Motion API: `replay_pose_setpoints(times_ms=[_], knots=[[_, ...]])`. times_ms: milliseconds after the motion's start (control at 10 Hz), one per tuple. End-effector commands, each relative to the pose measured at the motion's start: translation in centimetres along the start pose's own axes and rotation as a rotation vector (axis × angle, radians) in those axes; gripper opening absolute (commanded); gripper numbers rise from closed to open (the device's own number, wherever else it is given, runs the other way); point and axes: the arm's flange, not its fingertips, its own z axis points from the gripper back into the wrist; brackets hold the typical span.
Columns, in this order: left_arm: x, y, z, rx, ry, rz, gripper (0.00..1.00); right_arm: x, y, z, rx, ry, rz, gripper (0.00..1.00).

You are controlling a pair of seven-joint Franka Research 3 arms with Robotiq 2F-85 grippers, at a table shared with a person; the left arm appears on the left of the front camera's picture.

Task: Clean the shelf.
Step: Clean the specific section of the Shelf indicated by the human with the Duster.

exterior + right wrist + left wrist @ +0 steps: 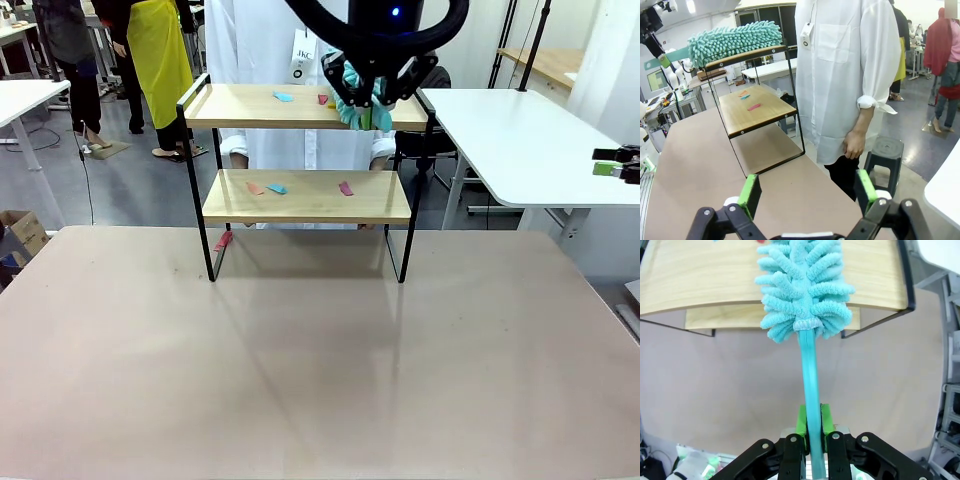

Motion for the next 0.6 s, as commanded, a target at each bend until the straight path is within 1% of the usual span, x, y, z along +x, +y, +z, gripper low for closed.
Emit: replay_pose_setpoints(times_ms=[0,500], knots=[[-0.5,2.4,-0.1,0.042,0.017,-0.010,0.13,0.2,0.2,-0.2,0.002,-0.003,0.003,1.00],[1.4,6.6,0.2,0.112,0.015,-0.002,0.13,0.2,0.2,-0.2,0.002,-0.003,0.003,1.00]])
